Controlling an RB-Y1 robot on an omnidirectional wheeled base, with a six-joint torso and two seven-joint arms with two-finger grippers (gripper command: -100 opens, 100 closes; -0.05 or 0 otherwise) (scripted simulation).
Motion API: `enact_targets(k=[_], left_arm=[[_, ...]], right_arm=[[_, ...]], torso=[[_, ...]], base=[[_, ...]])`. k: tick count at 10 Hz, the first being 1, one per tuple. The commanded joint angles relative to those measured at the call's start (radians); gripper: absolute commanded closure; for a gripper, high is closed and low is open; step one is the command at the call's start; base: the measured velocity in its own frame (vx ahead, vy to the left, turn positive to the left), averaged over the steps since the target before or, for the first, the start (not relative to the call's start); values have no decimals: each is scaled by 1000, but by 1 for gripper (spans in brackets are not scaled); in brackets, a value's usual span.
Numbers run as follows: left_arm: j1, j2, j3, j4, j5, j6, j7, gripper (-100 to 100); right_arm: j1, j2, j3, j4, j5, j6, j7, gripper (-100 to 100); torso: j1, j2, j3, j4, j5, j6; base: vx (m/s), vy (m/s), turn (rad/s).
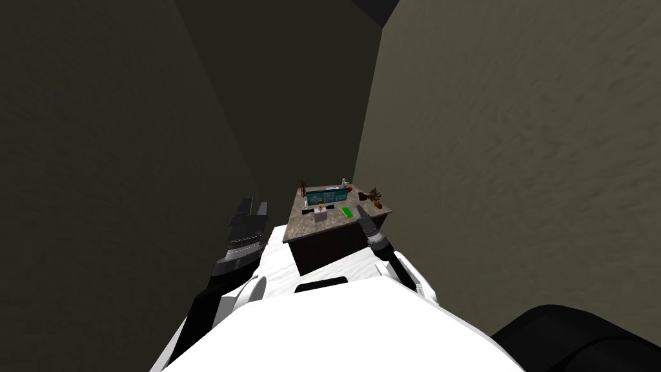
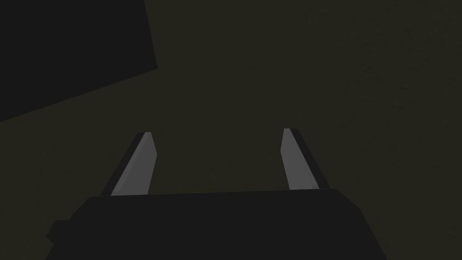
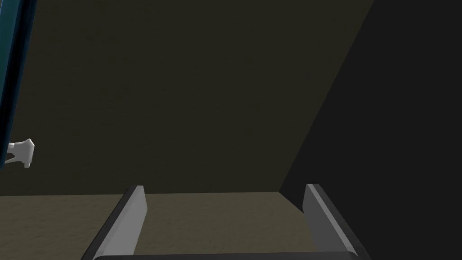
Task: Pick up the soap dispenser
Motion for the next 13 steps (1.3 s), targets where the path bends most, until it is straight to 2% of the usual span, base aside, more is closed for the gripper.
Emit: enact_targets(k=[1,2,3,4,5,6,7,8,9,10,11,12,13], left_arm=[[0,0,0,0,0,0,0,0],[0,0,0,0,0,0,0,0],[0,0,0,0,0,0,0,0],[0,0,0,0,0,0,0,0],[0,0,0,0,0,0,0,0],[0,0,0,0,0,0,0,0],[0,0,0,0,0,0,0,0],[0,0,0,0,0,0,0,0],[0,0,0,0,0,0,0,0],[0,0,0,0,0,0,0,0],[0,0,0,0,0,0,0,0],[0,0,0,0,0,0,0,0],[0,0,0,0,0,0,0,0]], right_arm=[[-9,-33,10,19,8,-6,0,-100],[-13,-71,27,51,25,-21,1,-100],[-13,-87,27,51,25,-21,1,-100],[-17,-124,46,86,44,-37,1,-100],[-17,-144,46,86,44,-37,1,-100],[-21,-180,66,122,64,-54,2,-100],[-21,-202,66,122,64,-54,2,-100],[-26,-237,87,159,86,-70,3,-100],[-26,-262,87,159,86,-70,3,-100],[-31,-296,109,198,110,-88,4,-100],[-31,-324,109,198,110,-88,4,-100],[-36,-359,131,237,134,-106,5,-100],[-36,-388,131,237,134,-106,5,-100]], torso=[[0,0,0,0,0,0],[0,0,0,0,0,0],[0,0,0,0,0,0],[0,0,0,0,0,0],[-1,0,0,0,0,0],[0,0,0,0,0,0],[0,0,0,0,0,0],[1,0,0,0,0,1],[0,0,0,0,0,0],[0,0,0,0,0,1],[0,0,0,0,0,0],[0,-1,0,0,0,1],[0,-1,0,0,0,0]], base=[[-8,-54,60],[-12,-68,154],[-14,-60,88],[-17,-67,152],[-11,-57,93],[-9,-53,203],[-12,-51,74],[-18,-58,164],[-12,-54,88],[-11,-56,180],[-10,-53,106],[-12,-52,184],[-8,-48,131]])
